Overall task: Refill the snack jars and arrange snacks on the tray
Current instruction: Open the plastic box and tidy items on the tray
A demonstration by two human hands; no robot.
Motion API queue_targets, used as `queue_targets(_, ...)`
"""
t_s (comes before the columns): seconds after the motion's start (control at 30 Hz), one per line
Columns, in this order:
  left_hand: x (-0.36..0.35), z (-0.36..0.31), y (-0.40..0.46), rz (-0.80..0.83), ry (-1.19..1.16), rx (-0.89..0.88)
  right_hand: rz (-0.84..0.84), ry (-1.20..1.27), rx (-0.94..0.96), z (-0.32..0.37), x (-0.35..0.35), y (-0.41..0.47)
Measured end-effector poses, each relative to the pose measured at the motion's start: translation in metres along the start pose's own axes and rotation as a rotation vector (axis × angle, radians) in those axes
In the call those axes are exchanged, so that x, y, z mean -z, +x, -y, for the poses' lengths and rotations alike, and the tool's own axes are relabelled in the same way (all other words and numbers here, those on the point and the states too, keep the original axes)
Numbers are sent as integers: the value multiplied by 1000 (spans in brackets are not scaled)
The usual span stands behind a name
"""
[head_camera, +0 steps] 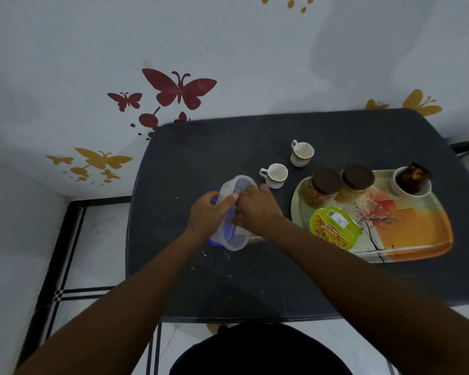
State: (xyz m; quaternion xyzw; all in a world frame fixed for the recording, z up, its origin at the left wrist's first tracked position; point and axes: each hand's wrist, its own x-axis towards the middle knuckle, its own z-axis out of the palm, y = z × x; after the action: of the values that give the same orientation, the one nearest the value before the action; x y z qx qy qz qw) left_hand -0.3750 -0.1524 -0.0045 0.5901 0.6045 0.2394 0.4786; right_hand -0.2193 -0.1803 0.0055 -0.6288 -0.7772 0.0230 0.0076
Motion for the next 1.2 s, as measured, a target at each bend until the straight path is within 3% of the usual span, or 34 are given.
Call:
queue_targets(0.37, -2, 4, 2, -1, 93, -69, -39, 157, -63, -8, -10, -2)
queue_targets(0.57, 9, 24, 9, -36, 212, -8, 200, 350, -245, -27, -3, -10)
queue_targets(0.73, 24, 36, 19, -70, 217, 49, 399, 253, -247, -33, -5, -16)
queue_targets(0.93, 35, 36, 24, -117, 255, 32, 319, 190, -220, -17, -6, 0)
queue_targets(1.1, 51, 47, 22, -155, 286, 47, 243, 353, -271, 16, -17, 28)
queue_targets(1.2, 66, 57, 24, -200, 274, 91, 289, 464, -344, 38, -32, 45)
